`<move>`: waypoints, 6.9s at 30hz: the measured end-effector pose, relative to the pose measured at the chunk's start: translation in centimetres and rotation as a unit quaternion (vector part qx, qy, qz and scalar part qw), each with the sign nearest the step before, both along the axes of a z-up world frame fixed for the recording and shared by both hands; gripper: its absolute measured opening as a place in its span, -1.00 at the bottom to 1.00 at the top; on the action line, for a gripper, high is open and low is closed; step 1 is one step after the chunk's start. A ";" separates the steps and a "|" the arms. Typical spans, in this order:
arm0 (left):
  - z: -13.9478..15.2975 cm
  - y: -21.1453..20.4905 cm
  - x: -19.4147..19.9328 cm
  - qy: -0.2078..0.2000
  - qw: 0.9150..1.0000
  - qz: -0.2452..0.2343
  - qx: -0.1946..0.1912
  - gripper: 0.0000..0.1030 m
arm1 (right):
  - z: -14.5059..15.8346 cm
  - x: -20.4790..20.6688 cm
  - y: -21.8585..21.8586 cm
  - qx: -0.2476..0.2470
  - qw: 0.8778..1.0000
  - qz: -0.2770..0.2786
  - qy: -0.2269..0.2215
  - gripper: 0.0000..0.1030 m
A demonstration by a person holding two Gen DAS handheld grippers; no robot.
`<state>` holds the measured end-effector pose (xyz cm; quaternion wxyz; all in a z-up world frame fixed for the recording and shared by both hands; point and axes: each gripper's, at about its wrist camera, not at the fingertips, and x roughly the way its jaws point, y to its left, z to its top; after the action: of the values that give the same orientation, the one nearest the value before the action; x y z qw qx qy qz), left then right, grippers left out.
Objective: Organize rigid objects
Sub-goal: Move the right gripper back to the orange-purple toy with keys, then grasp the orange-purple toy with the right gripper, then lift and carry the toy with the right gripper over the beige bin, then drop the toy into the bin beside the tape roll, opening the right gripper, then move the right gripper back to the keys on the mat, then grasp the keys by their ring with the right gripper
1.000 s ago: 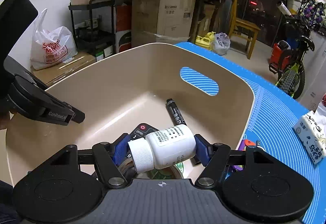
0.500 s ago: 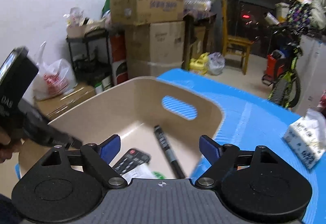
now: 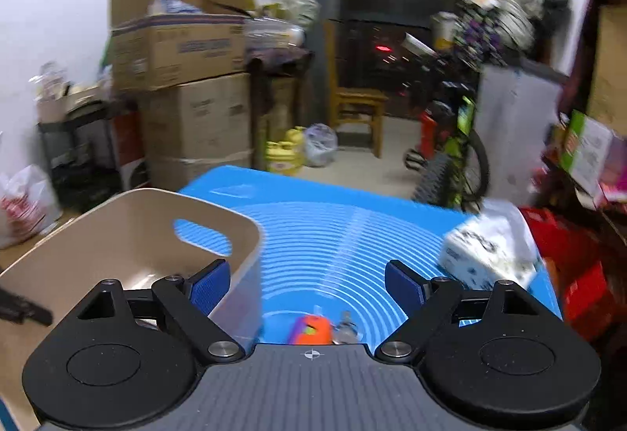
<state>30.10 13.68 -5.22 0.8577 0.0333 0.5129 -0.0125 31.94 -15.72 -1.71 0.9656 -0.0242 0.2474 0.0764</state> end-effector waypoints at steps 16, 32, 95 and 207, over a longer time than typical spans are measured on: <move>-0.1 0.0 -0.1 -0.001 1.000 -0.001 0.004 -0.81 | -7.8 3.4 -0.6 -0.012 0.996 -0.018 0.090 0.70; -0.1 -0.1 0.0 0.000 1.000 -0.003 0.006 -0.82 | -11.3 5.7 0.9 -0.011 0.992 0.005 0.126 0.54; -0.1 -0.2 0.1 0.002 1.000 -0.002 0.002 -0.81 | -8.4 3.6 0.8 -0.027 0.994 -0.010 0.107 -0.44; -0.4 -0.5 0.3 0.010 1.000 -0.006 0.012 -0.80 | -10.3 8.2 0.0 -0.064 0.988 0.099 0.096 -0.25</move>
<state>30.42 13.22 -5.60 0.8517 0.0466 0.5218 -0.0122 40.15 -15.77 -12.05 0.9213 -0.1033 0.3400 0.1577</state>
